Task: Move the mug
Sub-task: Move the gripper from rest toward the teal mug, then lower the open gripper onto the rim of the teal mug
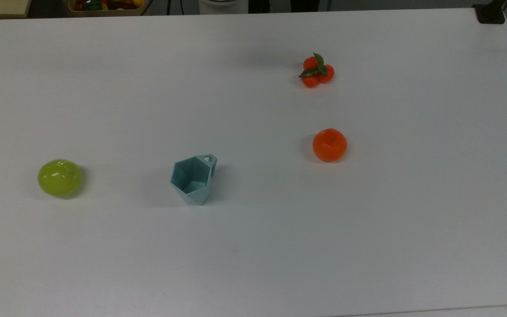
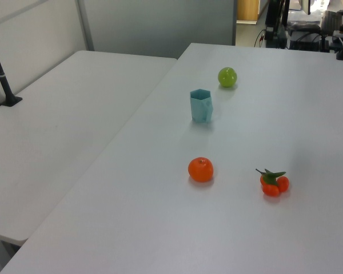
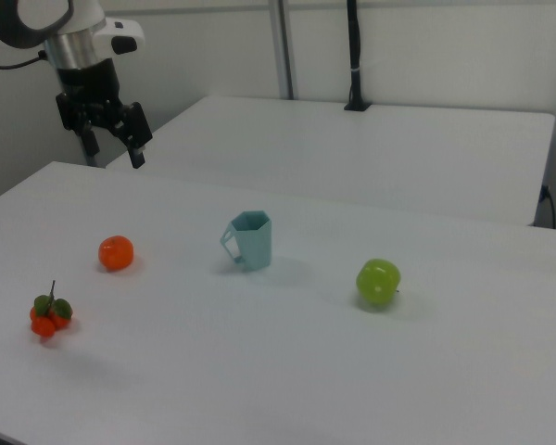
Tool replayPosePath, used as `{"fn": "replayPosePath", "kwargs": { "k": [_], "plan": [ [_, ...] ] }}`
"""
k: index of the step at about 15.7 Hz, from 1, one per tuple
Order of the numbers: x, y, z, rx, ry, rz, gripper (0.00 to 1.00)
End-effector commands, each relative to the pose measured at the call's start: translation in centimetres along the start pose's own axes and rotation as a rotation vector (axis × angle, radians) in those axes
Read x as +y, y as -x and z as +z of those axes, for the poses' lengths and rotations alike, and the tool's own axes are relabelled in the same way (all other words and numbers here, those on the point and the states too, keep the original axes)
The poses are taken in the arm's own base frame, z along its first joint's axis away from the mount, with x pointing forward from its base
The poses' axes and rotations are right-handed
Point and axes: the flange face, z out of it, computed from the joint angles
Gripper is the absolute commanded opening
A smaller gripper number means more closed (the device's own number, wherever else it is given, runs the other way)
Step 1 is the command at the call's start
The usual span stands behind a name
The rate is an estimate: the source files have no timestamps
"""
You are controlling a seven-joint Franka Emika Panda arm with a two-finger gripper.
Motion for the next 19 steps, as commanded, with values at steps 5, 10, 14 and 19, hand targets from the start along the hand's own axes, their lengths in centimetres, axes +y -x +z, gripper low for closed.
{"fn": "replayPosePath", "kwargs": {
  "k": [5,10,14,19],
  "plan": [
    [-1.8,0.1,0.0,0.021,0.007,0.306,1.0],
    [-1.8,-2.0,2.3,0.006,0.007,0.388,1.0],
    [-1.3,-5.6,5.1,0.048,0.022,0.556,1.0],
    [-0.7,-8.6,9.6,0.093,0.037,0.556,1.0]
  ]
}}
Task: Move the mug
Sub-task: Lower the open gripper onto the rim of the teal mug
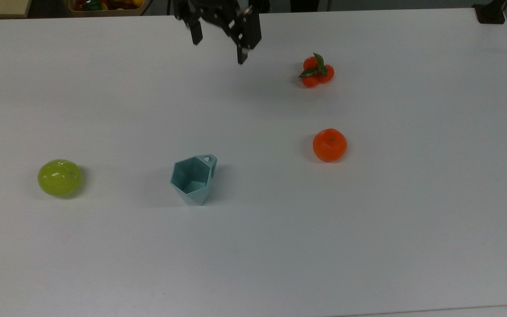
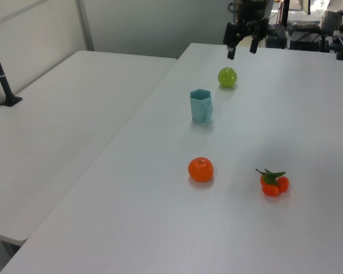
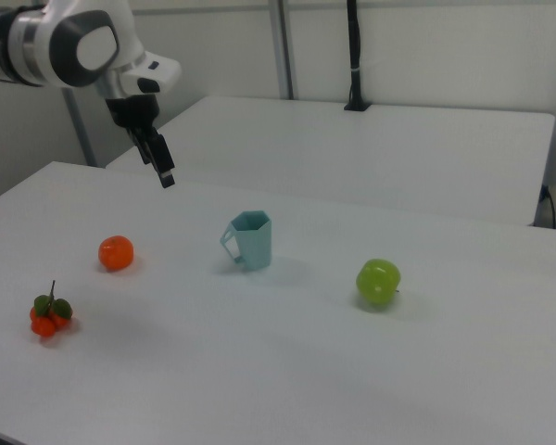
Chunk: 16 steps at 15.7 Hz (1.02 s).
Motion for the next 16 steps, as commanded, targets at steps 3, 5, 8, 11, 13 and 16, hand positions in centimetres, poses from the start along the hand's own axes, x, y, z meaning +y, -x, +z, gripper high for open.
{"fn": "replayPosePath", "kwargs": {
  "k": [3,5,8,11,13,16],
  "plan": [
    [-1.3,-3.0,5.4,0.045,-0.012,0.025,1.0],
    [-1.8,-3.9,8.3,0.05,-0.015,0.023,1.0],
    [-2.2,-4.9,11.7,0.064,-0.024,0.026,1.0],
    [-2.1,-5.6,15.3,0.066,0.006,0.014,1.0],
    [-2.1,-6.0,17.5,0.071,0.016,0.01,1.0],
    [-1.8,-6.5,19.9,0.073,0.018,0.012,1.0]
  ]
}}
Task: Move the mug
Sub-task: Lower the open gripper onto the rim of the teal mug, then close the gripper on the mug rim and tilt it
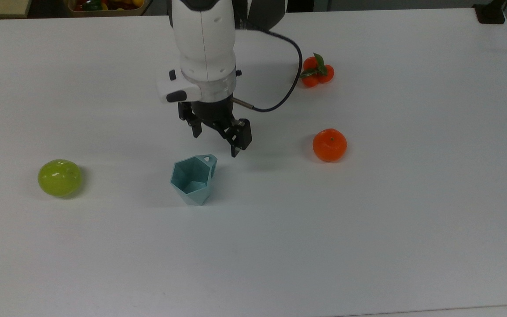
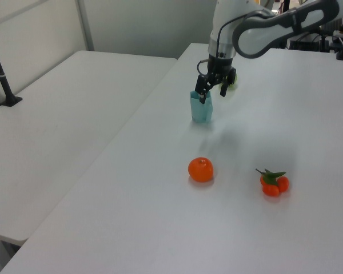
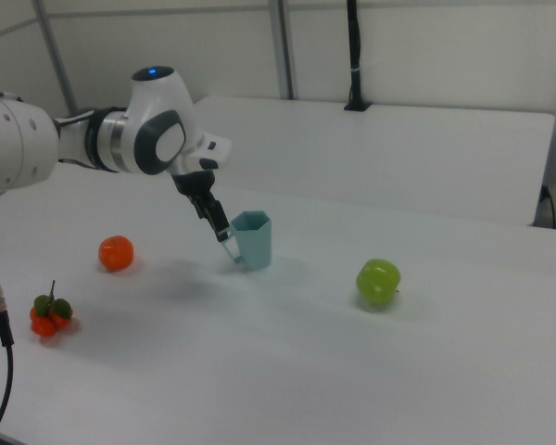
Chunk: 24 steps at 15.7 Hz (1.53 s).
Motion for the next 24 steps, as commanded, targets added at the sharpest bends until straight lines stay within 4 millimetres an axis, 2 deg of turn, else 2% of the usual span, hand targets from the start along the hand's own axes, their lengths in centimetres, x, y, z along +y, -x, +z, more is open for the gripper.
{"fn": "replayPosePath", "kwargs": {
  "k": [1,4,8,11,13,18,24],
  "plan": [
    [0.1,-0.7,2.7,0.022,0.015,0.01,1.0],
    [0.0,-0.8,4.3,0.052,0.025,-0.014,1.0],
    [0.6,-1.3,6.1,0.067,0.04,-0.026,0.87],
    [0.6,-1.2,6.4,0.066,0.04,-0.029,0.72],
    [0.6,-1.2,6.5,0.07,0.048,-0.039,0.65],
    [0.5,-1.0,6.9,0.09,0.06,-0.066,0.37],
    [0.6,-0.9,7.3,0.096,0.079,-0.087,0.33]
  ]
}}
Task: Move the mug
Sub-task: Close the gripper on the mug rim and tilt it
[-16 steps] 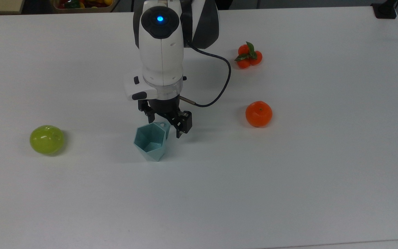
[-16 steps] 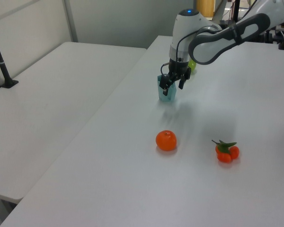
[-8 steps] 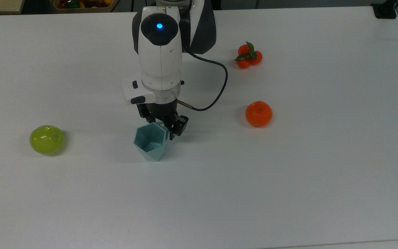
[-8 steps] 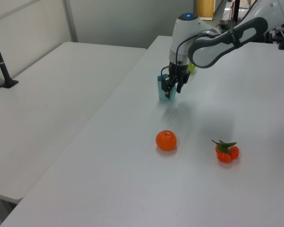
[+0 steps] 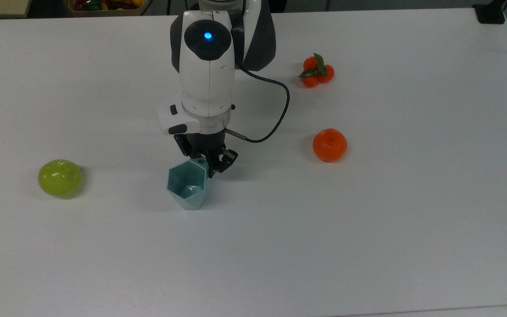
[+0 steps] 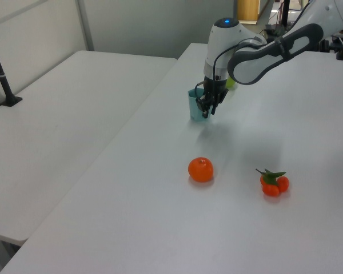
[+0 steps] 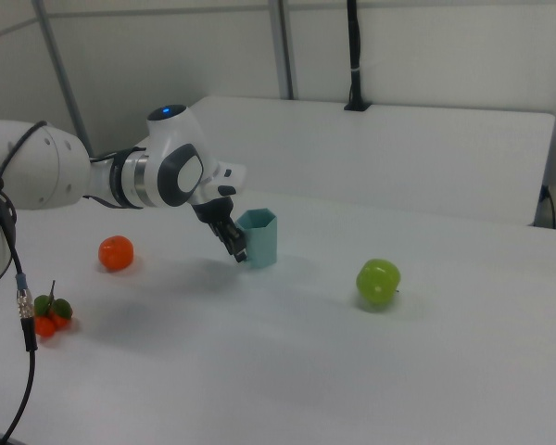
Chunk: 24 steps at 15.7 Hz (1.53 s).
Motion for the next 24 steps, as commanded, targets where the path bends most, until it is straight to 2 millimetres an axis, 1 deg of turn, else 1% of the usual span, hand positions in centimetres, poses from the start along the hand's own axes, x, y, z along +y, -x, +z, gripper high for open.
{"fn": "replayPosePath", "kwargs": {
  "k": [1,6,8,9,13,21,22,23,24],
  "plan": [
    [-0.1,0.1,0.1,0.03,0.005,-0.009,0.32],
    [0.0,-0.4,-0.1,0.066,-0.001,-0.019,0.32],
    [0.0,-0.4,0.3,0.068,-0.001,-0.022,0.32],
    [0.0,-0.3,0.5,0.068,0.001,-0.025,0.3],
    [0.2,-0.8,0.3,0.105,0.003,-0.043,0.29],
    [1.3,-1.6,0.3,0.135,0.02,-0.052,0.3],
    [1.3,-1.8,0.1,0.154,0.006,-0.051,0.29],
    [1.1,-1.9,-0.1,0.17,-0.005,-0.053,0.25],
    [1.2,-1.9,0.0,0.171,-0.006,-0.052,0.17]
  ]
}}
